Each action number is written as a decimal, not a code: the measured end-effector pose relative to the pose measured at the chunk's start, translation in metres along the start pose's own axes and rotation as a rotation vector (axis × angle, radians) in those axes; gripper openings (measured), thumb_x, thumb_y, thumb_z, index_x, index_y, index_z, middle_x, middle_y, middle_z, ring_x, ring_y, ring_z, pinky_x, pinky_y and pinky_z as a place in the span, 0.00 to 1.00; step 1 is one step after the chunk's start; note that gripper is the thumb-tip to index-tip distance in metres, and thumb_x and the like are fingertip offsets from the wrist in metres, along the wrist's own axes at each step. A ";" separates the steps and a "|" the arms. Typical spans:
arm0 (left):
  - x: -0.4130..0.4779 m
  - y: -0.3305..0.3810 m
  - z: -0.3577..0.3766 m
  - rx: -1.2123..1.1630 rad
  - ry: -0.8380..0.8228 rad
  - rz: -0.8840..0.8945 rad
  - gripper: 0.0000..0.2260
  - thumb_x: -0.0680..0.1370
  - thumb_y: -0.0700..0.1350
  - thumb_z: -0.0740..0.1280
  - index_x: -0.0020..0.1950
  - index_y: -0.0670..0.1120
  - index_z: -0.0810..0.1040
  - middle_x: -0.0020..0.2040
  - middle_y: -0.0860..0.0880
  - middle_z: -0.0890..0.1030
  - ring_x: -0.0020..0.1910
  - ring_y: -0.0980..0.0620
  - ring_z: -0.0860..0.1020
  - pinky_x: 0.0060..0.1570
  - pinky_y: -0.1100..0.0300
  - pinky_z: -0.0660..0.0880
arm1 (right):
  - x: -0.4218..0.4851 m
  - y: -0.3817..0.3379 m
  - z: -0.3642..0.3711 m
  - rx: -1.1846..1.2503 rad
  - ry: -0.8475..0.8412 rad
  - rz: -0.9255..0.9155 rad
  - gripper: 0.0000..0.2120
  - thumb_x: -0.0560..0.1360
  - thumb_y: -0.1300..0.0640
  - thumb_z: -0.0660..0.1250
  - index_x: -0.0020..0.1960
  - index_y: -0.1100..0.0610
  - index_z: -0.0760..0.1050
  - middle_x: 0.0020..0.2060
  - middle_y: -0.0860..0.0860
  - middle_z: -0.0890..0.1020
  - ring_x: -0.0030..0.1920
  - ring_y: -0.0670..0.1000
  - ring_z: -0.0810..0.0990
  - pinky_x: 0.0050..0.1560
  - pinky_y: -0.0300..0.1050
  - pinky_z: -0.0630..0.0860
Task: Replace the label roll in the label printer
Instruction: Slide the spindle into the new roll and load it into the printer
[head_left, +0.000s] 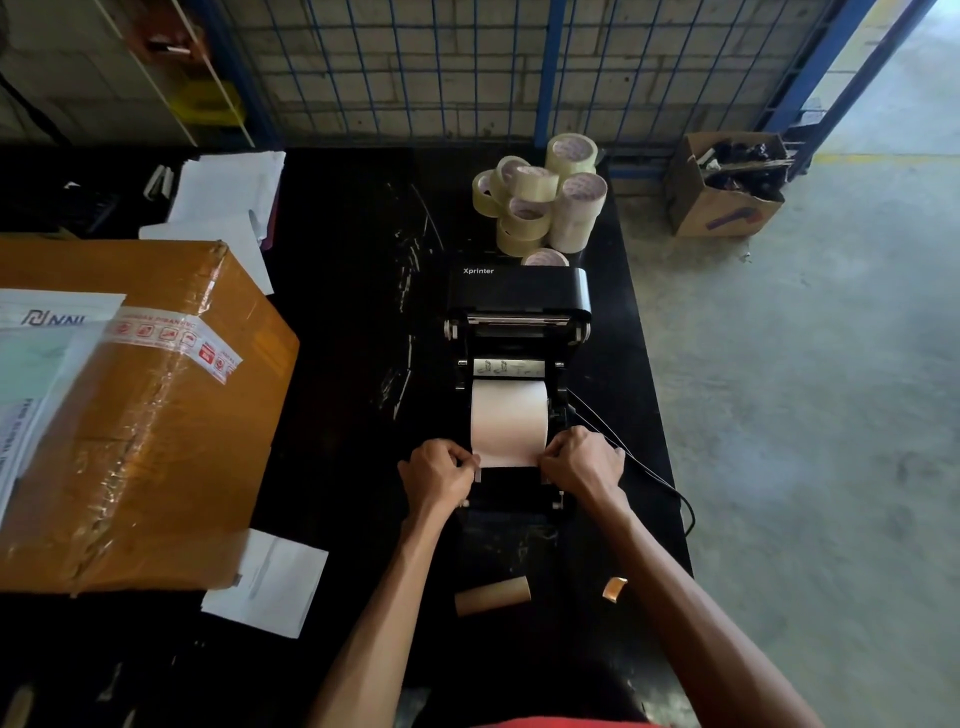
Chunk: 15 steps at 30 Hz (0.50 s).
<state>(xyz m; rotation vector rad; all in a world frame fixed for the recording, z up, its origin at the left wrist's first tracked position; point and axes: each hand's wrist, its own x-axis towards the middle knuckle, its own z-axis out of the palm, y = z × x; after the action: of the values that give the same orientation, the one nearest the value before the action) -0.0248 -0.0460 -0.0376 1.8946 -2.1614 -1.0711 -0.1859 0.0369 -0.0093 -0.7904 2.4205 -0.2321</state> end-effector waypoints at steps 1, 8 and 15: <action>0.003 0.000 0.000 0.019 -0.015 -0.004 0.11 0.71 0.52 0.75 0.31 0.53 0.78 0.26 0.60 0.74 0.33 0.56 0.77 0.59 0.46 0.74 | 0.002 0.000 -0.001 -0.017 -0.010 0.001 0.09 0.66 0.58 0.66 0.40 0.54 0.85 0.38 0.52 0.86 0.47 0.56 0.83 0.66 0.55 0.69; 0.014 0.003 0.000 0.107 -0.027 -0.015 0.11 0.69 0.53 0.76 0.30 0.53 0.78 0.26 0.61 0.72 0.33 0.61 0.74 0.60 0.47 0.66 | 0.012 -0.007 -0.003 -0.038 -0.009 0.033 0.02 0.67 0.57 0.65 0.36 0.54 0.75 0.46 0.56 0.86 0.55 0.59 0.83 0.70 0.56 0.65; -0.008 -0.001 0.003 0.147 0.194 0.145 0.07 0.70 0.51 0.73 0.36 0.50 0.78 0.34 0.53 0.81 0.37 0.50 0.80 0.51 0.51 0.67 | 0.017 -0.006 0.002 -0.077 -0.031 0.044 0.19 0.65 0.49 0.70 0.53 0.56 0.79 0.49 0.53 0.85 0.56 0.57 0.82 0.70 0.56 0.66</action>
<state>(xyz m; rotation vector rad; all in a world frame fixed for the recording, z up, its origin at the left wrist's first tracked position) -0.0236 -0.0374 -0.0372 1.7800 -2.2776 -0.6904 -0.1929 0.0218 -0.0170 -0.7683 2.4273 -0.1094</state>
